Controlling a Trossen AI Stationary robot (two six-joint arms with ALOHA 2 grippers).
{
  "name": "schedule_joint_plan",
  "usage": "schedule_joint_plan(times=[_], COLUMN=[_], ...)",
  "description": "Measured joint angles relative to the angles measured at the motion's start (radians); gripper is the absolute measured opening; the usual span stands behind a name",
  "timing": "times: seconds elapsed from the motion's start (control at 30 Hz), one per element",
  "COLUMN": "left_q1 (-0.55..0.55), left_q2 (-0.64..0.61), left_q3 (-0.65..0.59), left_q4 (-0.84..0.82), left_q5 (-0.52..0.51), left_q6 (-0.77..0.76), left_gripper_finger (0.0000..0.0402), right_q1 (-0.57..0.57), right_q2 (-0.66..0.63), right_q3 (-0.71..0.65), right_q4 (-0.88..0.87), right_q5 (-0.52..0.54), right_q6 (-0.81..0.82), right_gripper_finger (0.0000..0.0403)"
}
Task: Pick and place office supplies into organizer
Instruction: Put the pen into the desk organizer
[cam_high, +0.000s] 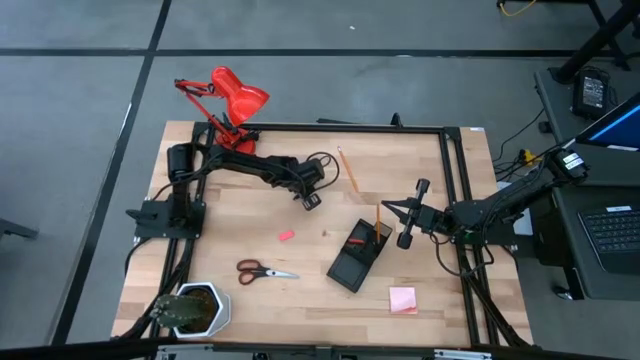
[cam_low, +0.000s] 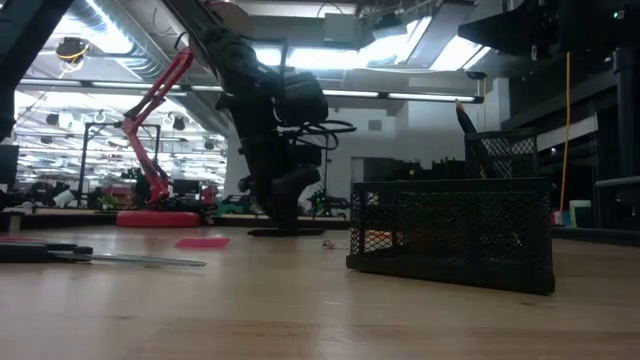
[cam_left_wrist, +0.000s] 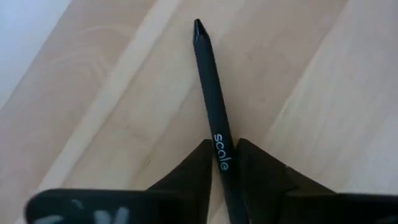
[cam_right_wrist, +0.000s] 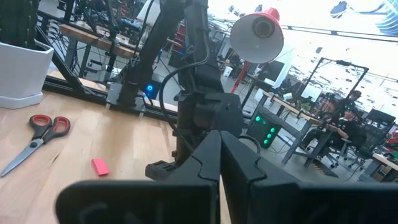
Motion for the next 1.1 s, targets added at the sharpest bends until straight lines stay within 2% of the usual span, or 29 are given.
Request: schedule_joint_plan(times=[0.27,0.47,0.67,0.93,1.1], left_q1=[-0.011,-0.035,-0.068,-0.136,-0.181], left_q2=[-0.022,-0.083,-0.187,-0.337,-0.391], left_q3=[-0.005,-0.012,-0.009,-0.007,-0.005], left_q4=[-0.002,-0.036,-0.027,0.138,0.251], left_q5=[-0.009,-0.002,-0.042,-0.072,-0.072], left_q6=[0.03,0.086,0.133,0.268,0.362], left_gripper_finger=[0.0026,0.0027,0.0026,0.0025,0.0025], right_q1=[0.0,0.0,0.0,0.0,0.001], right_q2=[0.0,0.0,0.0,0.0,0.001], right_q3=[0.0,0.0,0.0,0.0,0.0], right_q4=[-0.003,-0.009,-0.01,-0.008,0.037], right_q5=[0.0,0.0,0.0,-0.008,-0.109], right_q6=[0.0,0.001,0.004,0.032,0.037], right_gripper_finger=[0.0012,0.0012,0.0012,0.0012,0.0012])
